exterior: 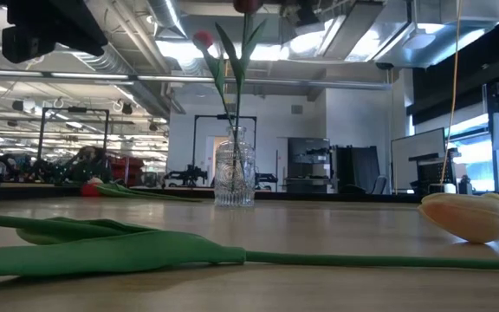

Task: Sort flowers into vase by color
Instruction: Put the dark purple flower into the transparent vase

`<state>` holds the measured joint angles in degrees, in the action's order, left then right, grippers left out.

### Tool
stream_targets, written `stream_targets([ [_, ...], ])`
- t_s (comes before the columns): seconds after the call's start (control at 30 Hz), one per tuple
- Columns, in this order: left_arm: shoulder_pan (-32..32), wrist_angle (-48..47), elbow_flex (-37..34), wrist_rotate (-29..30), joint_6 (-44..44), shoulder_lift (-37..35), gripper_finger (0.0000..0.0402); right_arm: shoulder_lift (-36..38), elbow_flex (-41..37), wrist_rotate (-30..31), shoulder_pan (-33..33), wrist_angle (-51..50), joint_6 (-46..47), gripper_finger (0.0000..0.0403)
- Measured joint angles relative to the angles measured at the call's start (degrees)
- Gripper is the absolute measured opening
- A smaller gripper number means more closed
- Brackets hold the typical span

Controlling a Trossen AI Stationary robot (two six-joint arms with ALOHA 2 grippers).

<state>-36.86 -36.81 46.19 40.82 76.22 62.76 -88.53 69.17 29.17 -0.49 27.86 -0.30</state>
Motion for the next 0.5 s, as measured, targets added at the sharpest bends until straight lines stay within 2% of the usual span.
stream_targets([
  [0.2, 0.2, -0.6, 0.0, 0.2, -0.2, 0.0, 0.0053, -0.8, 0.0, -0.7, 0.1, -3.8, 2.6, 0.0004],
  [0.33, 2.4, -2.4, 0.0, 0.1, 1.6, 0.0, 0.0053, -2.7, 0.0, -1.9, 0.1, -6.1, 5.4, 0.0010],
  [0.5, 8.8, -2.4, 0.0, -5.6, -3.1, 0.0, 0.0058, -3.2, 0.0, -2.8, 0.1, -6.7, 5.8, 0.0018],
])
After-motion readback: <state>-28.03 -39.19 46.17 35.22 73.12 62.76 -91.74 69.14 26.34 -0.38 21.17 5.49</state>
